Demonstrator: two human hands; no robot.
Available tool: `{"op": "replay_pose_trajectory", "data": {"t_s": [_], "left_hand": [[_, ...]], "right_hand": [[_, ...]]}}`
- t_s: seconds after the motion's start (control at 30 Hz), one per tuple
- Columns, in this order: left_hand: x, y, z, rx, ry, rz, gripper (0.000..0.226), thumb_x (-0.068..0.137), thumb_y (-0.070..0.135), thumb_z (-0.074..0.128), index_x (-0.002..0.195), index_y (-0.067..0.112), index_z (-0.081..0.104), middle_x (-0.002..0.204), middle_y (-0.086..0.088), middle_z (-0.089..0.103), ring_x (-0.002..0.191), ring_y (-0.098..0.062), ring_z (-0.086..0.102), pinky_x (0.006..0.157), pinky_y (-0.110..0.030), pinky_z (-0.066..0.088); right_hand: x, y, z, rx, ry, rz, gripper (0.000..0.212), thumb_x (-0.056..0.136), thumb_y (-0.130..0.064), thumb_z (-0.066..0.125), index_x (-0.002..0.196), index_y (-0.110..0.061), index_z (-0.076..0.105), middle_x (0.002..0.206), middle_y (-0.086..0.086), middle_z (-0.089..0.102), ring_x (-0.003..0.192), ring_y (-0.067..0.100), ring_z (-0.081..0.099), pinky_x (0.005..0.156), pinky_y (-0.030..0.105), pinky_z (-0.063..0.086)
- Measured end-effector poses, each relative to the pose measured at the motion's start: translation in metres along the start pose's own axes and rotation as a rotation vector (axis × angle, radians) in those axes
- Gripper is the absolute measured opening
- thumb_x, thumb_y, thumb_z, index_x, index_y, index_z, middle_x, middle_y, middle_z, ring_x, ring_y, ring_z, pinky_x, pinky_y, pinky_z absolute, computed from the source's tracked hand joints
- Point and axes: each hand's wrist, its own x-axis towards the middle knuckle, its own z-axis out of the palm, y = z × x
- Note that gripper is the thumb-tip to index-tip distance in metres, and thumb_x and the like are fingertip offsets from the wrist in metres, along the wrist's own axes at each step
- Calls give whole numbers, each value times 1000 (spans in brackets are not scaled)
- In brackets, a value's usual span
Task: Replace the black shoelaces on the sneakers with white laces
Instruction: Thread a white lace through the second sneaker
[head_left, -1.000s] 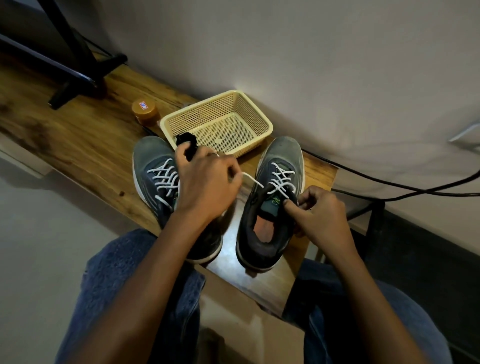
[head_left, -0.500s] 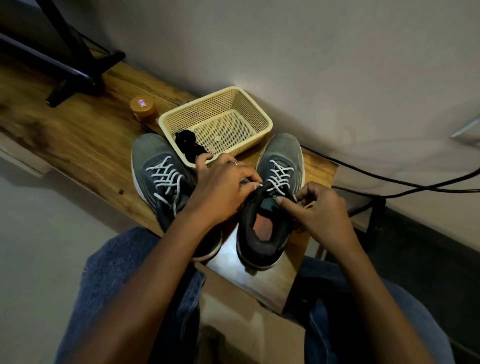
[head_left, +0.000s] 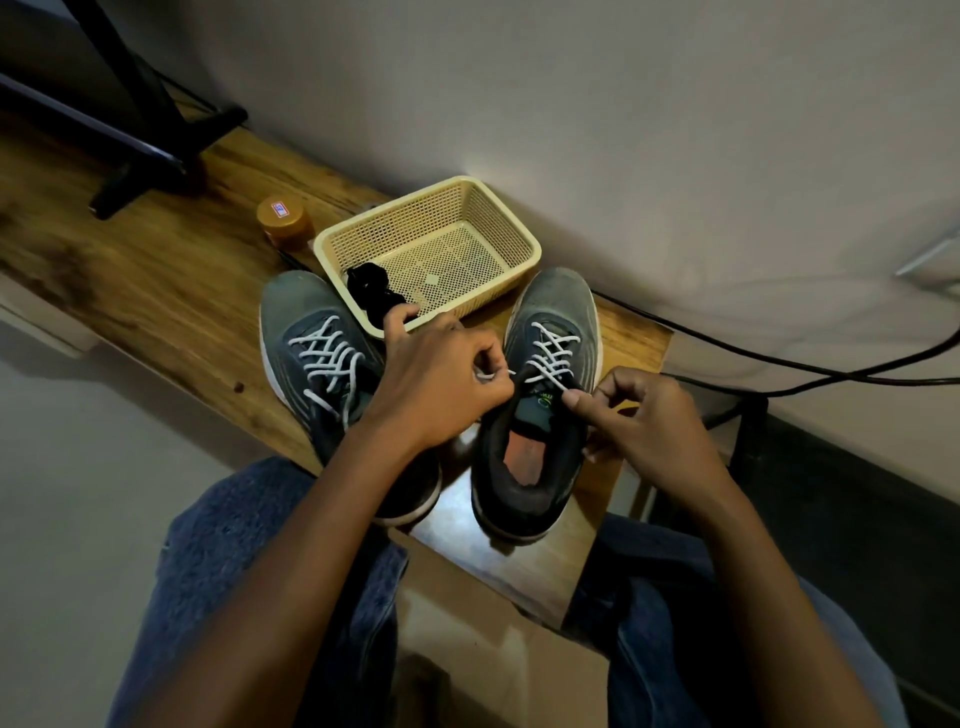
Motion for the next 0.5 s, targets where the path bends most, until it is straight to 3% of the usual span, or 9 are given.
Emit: {"op": "replay_pose_trajectory", "data": {"t_s": [0.13, 0.33, 0.5], "left_hand": [[1, 1, 0, -13, -5, -8, 13, 81, 37, 63, 72, 30, 56, 75, 14, 62, 92, -4, 52, 106, -27, 3], [1, 0, 0, -2, -4, -14, 14, 80, 37, 63, 72, 27, 57, 69, 15, 58, 87, -4, 53, 106, -27, 3], [1, 1, 1, 8, -2, -28, 17, 79, 40, 62, 70, 27, 56, 66, 15, 58, 85, -4, 54, 107, -28, 4]], "right_hand": [[-1, 4, -8, 128, -82, 33, 21, 91, -19, 60, 84, 1, 58, 85, 20, 67, 64, 26, 70, 58, 30, 59], [3, 8, -10, 158, -101, 64, 25, 94, -12, 56, 89, 12, 52, 88, 23, 66, 64, 26, 71, 54, 25, 57], [2, 7, -11, 208, -98, 80, 17, 94, -9, 54, 84, 3, 51, 87, 19, 66, 62, 23, 71, 51, 22, 55]]}}
